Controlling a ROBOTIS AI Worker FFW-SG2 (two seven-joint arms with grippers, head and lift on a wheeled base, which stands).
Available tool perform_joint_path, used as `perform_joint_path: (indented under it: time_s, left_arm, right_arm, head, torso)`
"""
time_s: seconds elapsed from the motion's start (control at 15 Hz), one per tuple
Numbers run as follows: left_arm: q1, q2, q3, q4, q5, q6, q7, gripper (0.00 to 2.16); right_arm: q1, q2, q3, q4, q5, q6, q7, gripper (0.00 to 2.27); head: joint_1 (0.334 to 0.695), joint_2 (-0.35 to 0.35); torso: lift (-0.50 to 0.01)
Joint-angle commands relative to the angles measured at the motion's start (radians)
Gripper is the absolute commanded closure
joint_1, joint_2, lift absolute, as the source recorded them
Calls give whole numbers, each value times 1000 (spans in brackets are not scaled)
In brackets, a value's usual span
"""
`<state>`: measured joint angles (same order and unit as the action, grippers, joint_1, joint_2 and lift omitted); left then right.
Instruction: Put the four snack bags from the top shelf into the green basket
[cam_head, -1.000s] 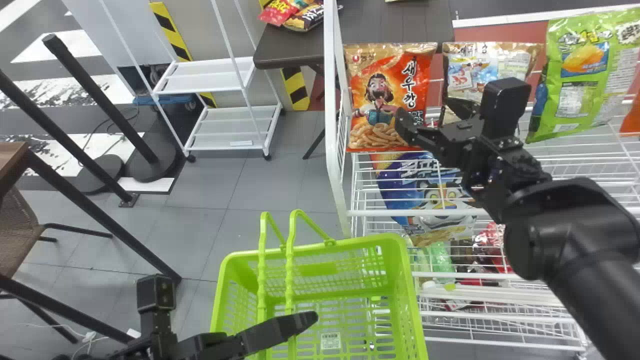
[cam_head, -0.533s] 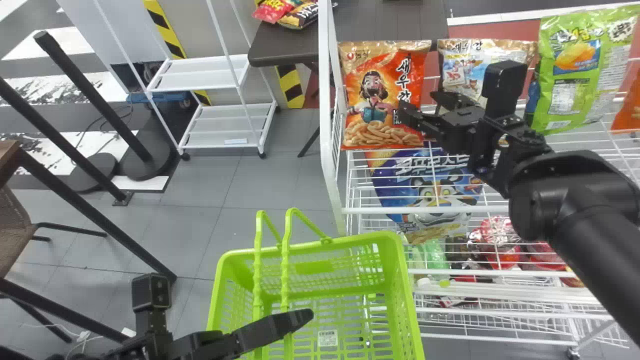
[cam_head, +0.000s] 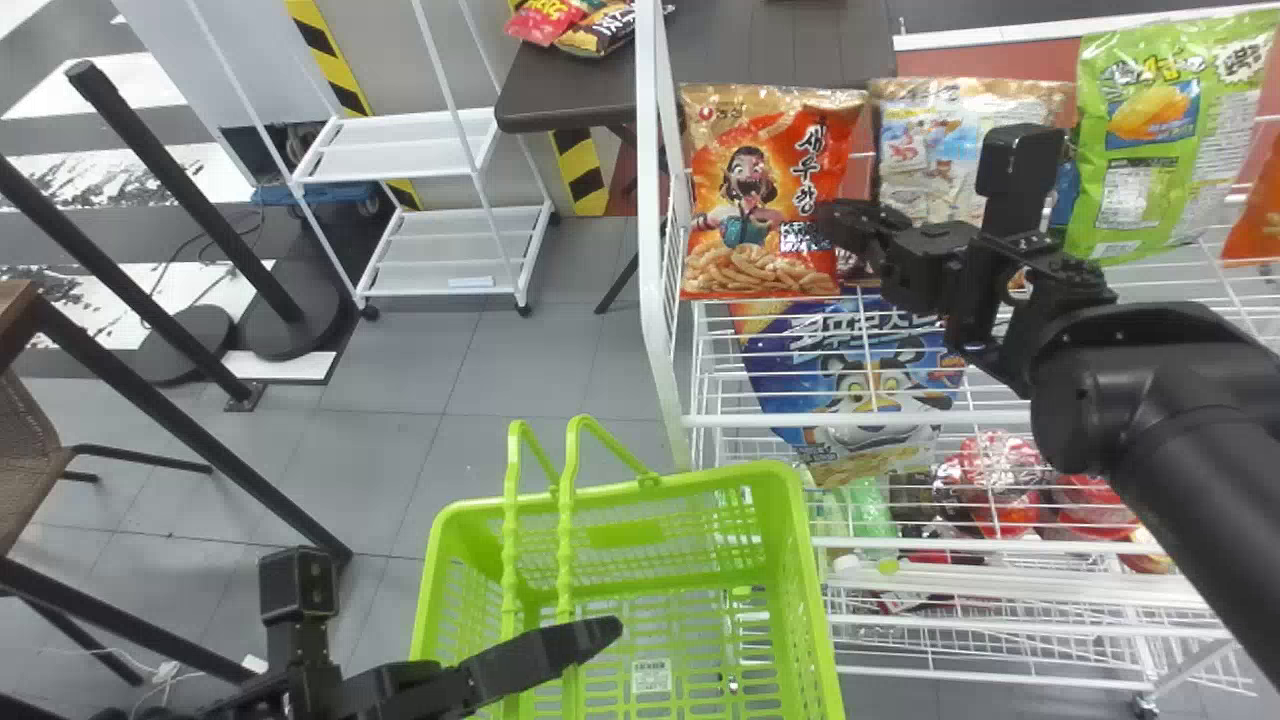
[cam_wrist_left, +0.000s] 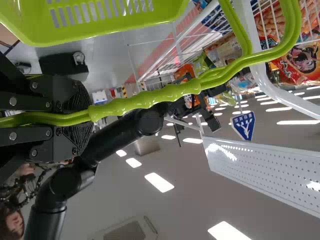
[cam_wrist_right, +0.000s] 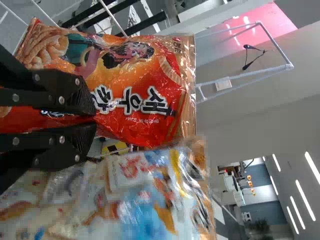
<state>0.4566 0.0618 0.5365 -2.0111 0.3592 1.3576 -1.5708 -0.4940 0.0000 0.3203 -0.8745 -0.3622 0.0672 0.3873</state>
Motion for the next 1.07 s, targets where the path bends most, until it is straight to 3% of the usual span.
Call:
perform_joint_path:
  time_s: [0.0,0.33,0.53,0.8,1.0]
  left_arm:
    - [-1,3,2,3,3,1,-10,2145]
    - [-3,6,2,11,3,-2,-10,2145]
    - [-12,10,2,15,3,-2,-10,2145]
    - [-47,13,-3,37,-2,1,-10,2145]
    - [-65,13,-4,40,-6,1,-10,2145]
  right_arm:
    - [57,1,-3,-110,8,61,1,2246]
    - [209,1,-30,-420,63,202,-36,2246]
    - [379,1,-136,-676,91,251,-59,2246]
    - [641,1,-274,-1017,55,395,-59,2246]
    - [825,1,-310,-1239,20,512,-56,2246]
  head:
    - [695,228]
    - [695,266]
    - [695,269]
    - [695,203]
    - [695,163]
  torso:
    - [0]
    - [0]
    - [0]
    - [0]
    - [0]
